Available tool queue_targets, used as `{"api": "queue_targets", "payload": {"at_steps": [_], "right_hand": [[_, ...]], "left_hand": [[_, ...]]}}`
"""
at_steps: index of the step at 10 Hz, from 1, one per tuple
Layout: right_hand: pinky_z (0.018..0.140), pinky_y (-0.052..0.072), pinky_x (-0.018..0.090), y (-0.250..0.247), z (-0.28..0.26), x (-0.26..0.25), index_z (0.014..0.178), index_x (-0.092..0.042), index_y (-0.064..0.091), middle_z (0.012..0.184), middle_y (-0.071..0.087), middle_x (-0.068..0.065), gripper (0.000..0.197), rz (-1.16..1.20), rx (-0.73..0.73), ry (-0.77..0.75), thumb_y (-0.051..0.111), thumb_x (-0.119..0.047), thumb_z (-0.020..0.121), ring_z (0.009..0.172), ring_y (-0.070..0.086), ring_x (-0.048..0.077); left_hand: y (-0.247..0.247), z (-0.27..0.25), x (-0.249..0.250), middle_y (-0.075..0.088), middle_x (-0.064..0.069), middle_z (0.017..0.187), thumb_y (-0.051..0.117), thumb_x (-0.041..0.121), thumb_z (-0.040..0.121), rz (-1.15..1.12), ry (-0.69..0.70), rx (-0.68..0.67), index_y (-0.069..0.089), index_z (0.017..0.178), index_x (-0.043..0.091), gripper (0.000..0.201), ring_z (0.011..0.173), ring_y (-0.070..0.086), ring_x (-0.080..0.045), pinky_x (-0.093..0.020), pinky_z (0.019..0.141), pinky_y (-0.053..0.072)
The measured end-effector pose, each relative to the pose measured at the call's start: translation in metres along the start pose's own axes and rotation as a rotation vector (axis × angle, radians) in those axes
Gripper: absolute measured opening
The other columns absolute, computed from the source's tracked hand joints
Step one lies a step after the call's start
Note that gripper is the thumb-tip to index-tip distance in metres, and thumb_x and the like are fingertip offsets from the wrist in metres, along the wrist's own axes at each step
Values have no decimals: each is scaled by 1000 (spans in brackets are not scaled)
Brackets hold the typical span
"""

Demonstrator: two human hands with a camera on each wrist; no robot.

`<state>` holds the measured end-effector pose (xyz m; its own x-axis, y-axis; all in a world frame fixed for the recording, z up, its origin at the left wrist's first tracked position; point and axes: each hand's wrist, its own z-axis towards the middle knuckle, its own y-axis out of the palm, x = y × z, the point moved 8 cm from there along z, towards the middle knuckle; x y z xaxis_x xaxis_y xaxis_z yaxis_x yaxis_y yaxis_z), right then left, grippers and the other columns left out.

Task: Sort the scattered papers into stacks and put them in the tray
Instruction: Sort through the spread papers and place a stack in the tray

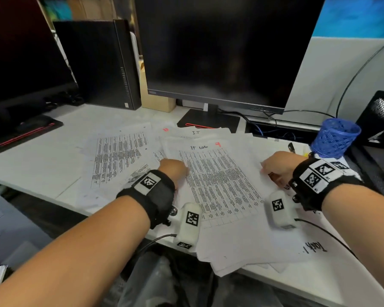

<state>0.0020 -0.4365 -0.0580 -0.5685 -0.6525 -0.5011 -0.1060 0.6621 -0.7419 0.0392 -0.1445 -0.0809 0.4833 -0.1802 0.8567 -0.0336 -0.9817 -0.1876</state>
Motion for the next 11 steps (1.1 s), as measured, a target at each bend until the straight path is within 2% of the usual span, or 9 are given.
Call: {"api": "queue_targets", "payload": {"at_steps": [1,2,3,5,6,7,8,9,11], "right_hand": [[77,39,29,-2,0,-2,105,-4,56,92,53,4,30,-79,24,-41,59,-31,92,88,50,23],[58,44,30,9,-7,15,82,-4,60,64,59,8,23,276,-116,74,72,-23,82,58,52,24],[56,42,28,7,-12,21,80,-7,58,63,53,6,16,431,-158,112,70,-17,84,58,46,19],[64,55,36,-11,-19,8,109,-4,62,100,68,15,29,667,-156,-68,67,-20,85,81,67,28],[85,53,45,-26,-27,-12,127,-8,56,121,65,12,37,802,-155,-220,56,-21,92,109,62,31],[91,53,44,-39,-47,-43,130,-11,53,123,65,8,33,932,-212,-382,44,-11,97,113,62,26],[94,52,41,-57,-66,-68,134,-10,50,125,64,7,38,952,-110,-518,41,-2,97,111,63,24],[102,45,44,-85,-86,-86,136,-14,47,128,61,3,39,890,138,-626,44,-4,97,114,60,23],[91,49,27,-104,-122,-99,138,-17,43,128,59,-3,41,871,398,-776,45,-9,98,110,59,10]], "left_hand": [[1,18,-8,59,-19,125,71,5,78,45,100,37,49,133,15,60,110,61,-34,-43,91,53],[4,17,-1,57,-21,125,67,3,83,90,143,-17,47,131,1,52,114,58,-38,-42,92,51],[2,6,15,56,-23,128,62,-2,85,13,198,-87,44,133,1,52,114,58,-38,-48,95,50],[-4,-26,62,61,-8,125,54,0,92,-65,326,-252,49,130,10,39,110,59,-30,-50,98,46],[-10,-47,86,63,-6,123,49,-3,94,-83,421,-318,51,129,12,39,108,62,-23,-43,95,49],[-20,-61,108,64,0,120,49,2,95,-5,522,-276,50,131,11,36,100,65,-13,-25,81,54],[-29,-75,134,63,6,117,50,10,97,84,669,-157,51,129,14,33,92,62,-3,-15,74,52],[-42,-92,161,60,10,118,53,14,96,93,822,1,49,130,19,34,101,59,-7,-23,89,48],[-45,-112,179,56,15,113,50,13,96,-64,940,86,44,122,27,30,102,56,-4,-23,90,46]]}}
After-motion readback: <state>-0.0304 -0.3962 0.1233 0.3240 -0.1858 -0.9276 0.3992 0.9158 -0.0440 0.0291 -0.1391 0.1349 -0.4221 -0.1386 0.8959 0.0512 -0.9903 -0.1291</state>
